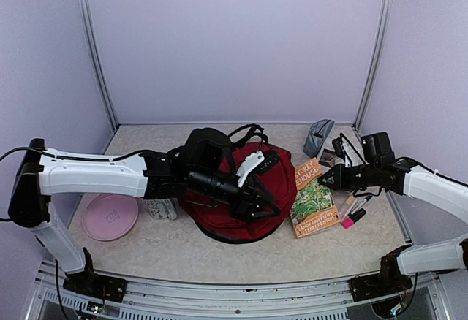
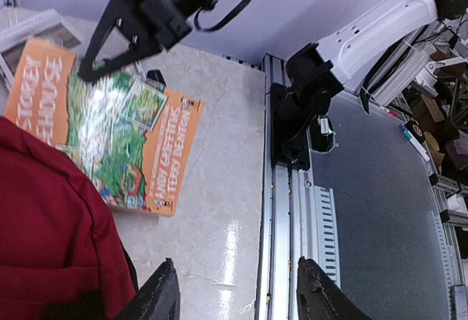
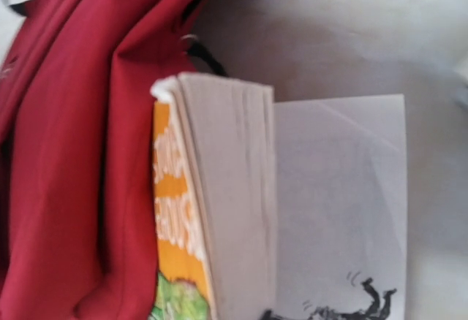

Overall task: Pack the student bag
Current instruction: Pick up the book from the center of the board, then pass from the right arm to the left

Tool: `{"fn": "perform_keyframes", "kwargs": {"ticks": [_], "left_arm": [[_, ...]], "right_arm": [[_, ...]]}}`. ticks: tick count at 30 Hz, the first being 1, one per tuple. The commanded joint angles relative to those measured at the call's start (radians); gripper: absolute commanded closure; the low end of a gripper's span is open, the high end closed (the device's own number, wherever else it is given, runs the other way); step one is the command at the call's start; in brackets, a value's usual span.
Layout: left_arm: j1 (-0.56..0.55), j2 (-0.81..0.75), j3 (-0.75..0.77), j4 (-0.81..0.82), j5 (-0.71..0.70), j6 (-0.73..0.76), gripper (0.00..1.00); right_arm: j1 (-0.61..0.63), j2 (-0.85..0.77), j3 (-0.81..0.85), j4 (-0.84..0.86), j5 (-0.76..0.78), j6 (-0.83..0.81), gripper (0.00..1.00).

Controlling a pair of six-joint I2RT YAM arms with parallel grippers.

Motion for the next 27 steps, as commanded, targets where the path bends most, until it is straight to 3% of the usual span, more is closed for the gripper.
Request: {"fn": "perform_keyframes", "kwargs": {"ticks": [1,5,8,11,15,19,24,27], "left_arm": [[-0.002,0.098,0.027,0.150,0.041,-0.105,0.47],[0.004,0.225,0.089,0.202,0.086,-0.178,0.47],[0.020,0.304,0.091,0.356,0.133,-0.290,0.41],[0.049,0.383,0.114,0.462,0.138,-0.412,0.28],[0.084,0.418,0.080,0.651,0.131,-0.553,0.03],[0.086,0.441,0.121,0.632,0.103,-0.535,0.01],[0.095,0.432,0.096,0.702,0.084,-0.565,0.01],[0.081,0.418,0.103,0.753,0.105,-0.554,0.07]], "right_arm": [[-0.066,-0.126,0.049,-0.061,0.086,0.007,1.00],[-0.111,-0.236,0.031,-0.092,0.101,0.000,1.00],[-0.115,-0.272,0.014,-0.053,0.010,-0.015,1.00],[-0.115,-0.299,0.016,-0.012,-0.076,-0.028,1.00],[-0.114,-0.344,0.022,0.064,-0.213,-0.039,1.00],[-0.115,-0.357,0.005,0.166,-0.382,-0.016,1.00],[-0.114,-0.382,-0.021,0.277,-0.482,0.026,1.00],[-0.113,-0.387,-0.043,0.329,-0.513,0.060,1.00]]}}
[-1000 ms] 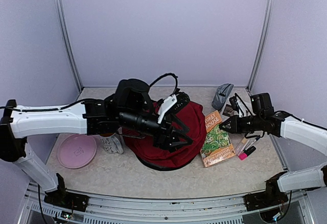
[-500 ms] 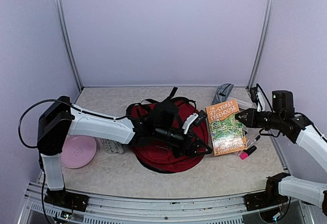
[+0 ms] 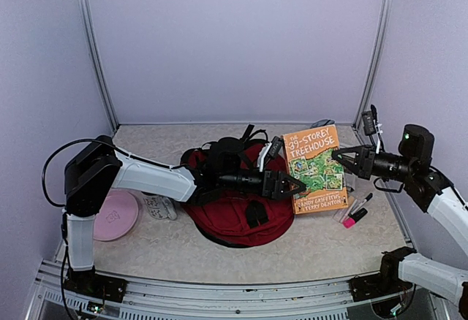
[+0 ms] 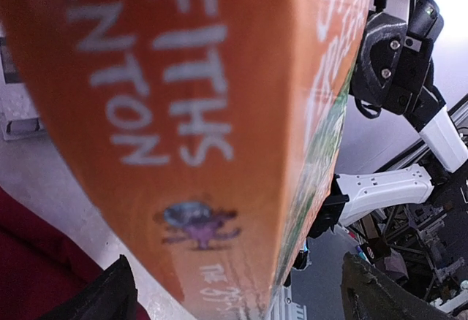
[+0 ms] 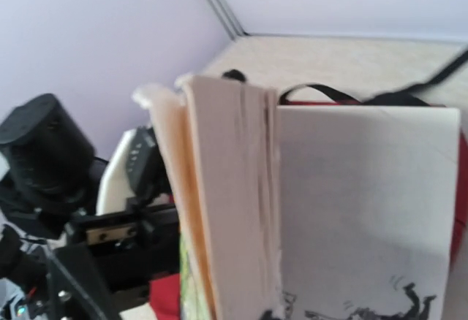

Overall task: Pack the student bag
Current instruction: Pass from the right arm to the left

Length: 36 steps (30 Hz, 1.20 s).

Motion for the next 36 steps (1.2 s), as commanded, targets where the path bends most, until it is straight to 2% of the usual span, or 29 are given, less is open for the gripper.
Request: {"fn": "perform_keyframes", "kwargs": {"ticks": [1,4,5,10,14,15,16,17,18,19,21,24,26,29,31,33,36], "left_arm": [[-0.021,-0.017,0.028,0.117,0.022,-0.001,0.11],[-0.042,-0.017,0.062,0.143,0.053,0.039,0.29],[-0.043,-0.019,0.062,0.157,0.057,0.040,0.37],[-0.043,-0.079,-0.010,0.267,0.046,0.041,0.99],[-0.050,-0.144,-0.034,0.242,0.039,0.106,1.00],[-0.052,-0.164,-0.036,0.221,0.033,0.136,1.00],[-0.055,-0.186,-0.038,0.196,0.028,0.171,1.00],[-0.057,-0.211,-0.044,0.172,0.023,0.211,1.00],[-0.060,-0.236,-0.049,0.149,0.020,0.251,1.00],[-0.065,-0.256,-0.052,0.128,0.020,0.288,1.00],[-0.073,-0.284,-0.053,0.089,0.018,0.353,1.00],[-0.085,-0.291,-0.024,0.015,0.021,0.399,1.00],[-0.088,-0.287,-0.016,0.007,0.037,0.406,1.00],[-0.097,-0.285,-0.008,0.004,0.070,0.421,1.00],[-0.103,-0.276,0.034,-0.083,0.059,0.469,1.00],[-0.111,-0.270,0.094,-0.239,0.001,0.564,1.00],[-0.119,-0.291,0.158,-0.507,-0.188,0.735,1.00]], "right_arm": [[0.000,-0.029,-0.024,0.200,-0.176,0.060,1.00],[0.000,-0.025,-0.043,0.239,-0.201,0.104,1.00],[0.001,-0.025,-0.045,0.242,-0.206,0.104,1.00],[0.001,-0.042,-0.044,0.214,-0.190,0.077,1.00],[0.001,-0.042,-0.030,0.147,-0.125,0.022,0.97],[0.000,-0.040,-0.019,0.115,-0.092,-0.002,0.78],[0.000,-0.038,-0.006,0.076,-0.059,-0.028,0.53],[-0.001,-0.037,0.005,0.045,-0.021,-0.050,0.24],[-0.001,-0.036,0.021,0.014,0.020,-0.062,0.03],[0.000,-0.033,0.032,-0.012,0.047,-0.070,0.00],[0.000,-0.022,0.039,-0.017,0.002,-0.091,0.00],[0.001,0.002,0.021,0.105,-0.231,-0.043,0.00],[0.001,0.004,0.005,0.198,-0.323,0.010,0.00],[0.004,-0.012,-0.004,0.236,-0.341,0.013,0.00],[0.006,-0.016,0.011,0.234,-0.372,0.000,0.00],[0.006,-0.019,0.079,0.150,-0.401,-0.080,0.00],[0.005,-0.016,0.302,-0.268,-0.266,-0.421,0.00]]}}
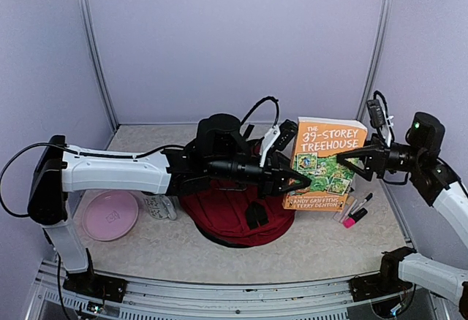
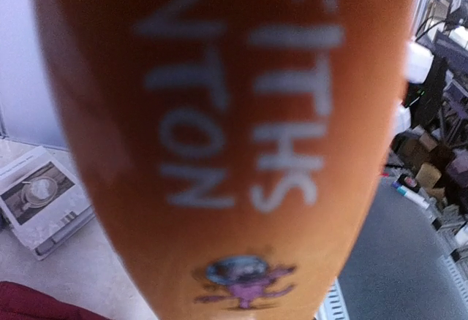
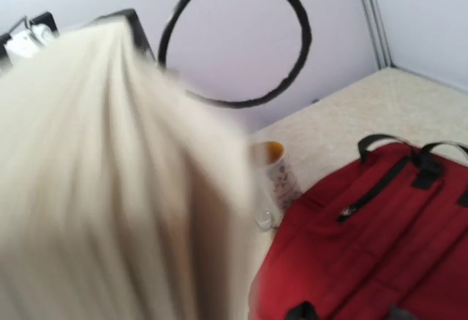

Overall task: Pack the student bag
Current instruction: Pass from the right arm to the left, then pass from the left arm to the right

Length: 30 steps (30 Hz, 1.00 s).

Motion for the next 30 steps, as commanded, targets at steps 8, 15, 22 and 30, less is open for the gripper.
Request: {"fn": "perform_keyframes", "kwargs": {"ticks": [8,15,22,30], "left_arm": [[-0.031,-0.037,0.274,-0.717,-0.517,0.500,1.00],[-0.067,-0.010,0.335,-0.776,-0.576,0.558,1.00],[-0.089,-0.004,0.344,-0.803,-0.562,0.591,1.00],[-0.089,0.000,0.351,-0.806,-0.532,0.586,1.00]], "right_arm": [[0.011,0.020,0.447,-0.695,0.160,-0.612,0.00],[0.040,0.049,0.439,-0.606,0.128,-0.604,0.00],[0.216,0.130,0.418,-0.632,0.239,-0.622,0.00],[0.364,0.195,0.318,-0.588,0.285,-0.585,0.00]]}}
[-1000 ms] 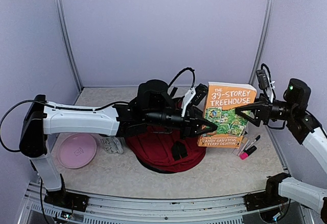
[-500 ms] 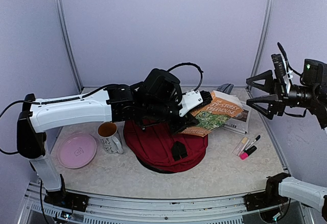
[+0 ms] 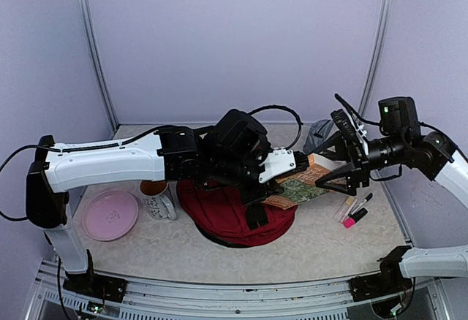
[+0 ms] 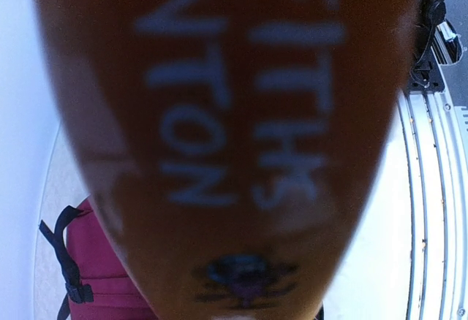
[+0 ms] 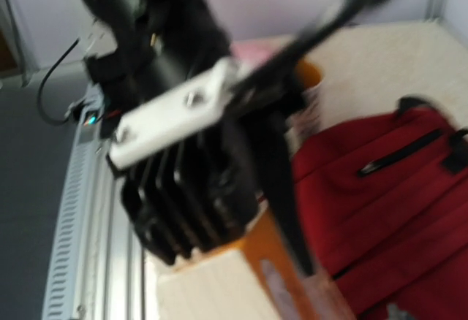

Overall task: Pack the student bag
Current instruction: Pass from the left arm to the right

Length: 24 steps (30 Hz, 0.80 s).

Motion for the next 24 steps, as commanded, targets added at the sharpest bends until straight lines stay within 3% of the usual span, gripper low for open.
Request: {"fn": "perform_keyframes", "kwargs": {"ticks": [1,3,6,8,12,15,16,18,19,21,24], "left_arm": [[-0.001,-0.006,0.050,0.048,0.019,0.009,1.00],[-0.002,-0.010,0.044,0.047,0.024,0.010,1.00],[-0.002,-0.018,0.037,0.054,0.044,0.013,1.00],[-0.002,-0.021,0.035,0.056,0.050,0.009,1.00],[-0.002,-0.021,0.034,0.044,0.040,0.006,1.00],[-0.002,-0.028,0.029,0.041,0.033,-0.013,1.00],[-0.001,-0.032,0.026,0.040,0.029,-0.027,0.91],[-0.001,-0.042,0.009,0.025,0.014,-0.054,0.42],[-0.003,-0.049,-0.006,0.012,0.001,-0.069,0.27],[-0.004,-0.065,-0.047,-0.018,-0.067,-0.111,0.15],[-0.010,-0.074,-0.112,-0.096,-0.181,-0.174,0.12]], "right_arm": [[0.062,0.015,-0.031,0.020,0.073,0.009,0.00],[0.070,0.006,-0.050,0.043,0.138,0.015,0.01],[0.072,0.021,-0.068,0.039,0.247,0.012,0.12],[0.074,0.033,-0.070,0.033,0.248,0.015,0.32],[0.078,0.019,-0.079,0.068,0.216,0.027,0.85],[0.078,-0.020,-0.079,0.092,0.228,0.043,1.00],[0.078,-0.034,-0.079,0.103,0.252,0.061,1.00],[0.078,-0.059,-0.074,0.106,0.324,0.090,1.00],[0.078,-0.067,-0.071,0.101,0.369,0.099,1.00],[0.078,-0.076,-0.065,0.079,0.500,0.123,1.00],[0.067,-0.082,-0.051,0.040,0.720,0.166,1.00]]}}
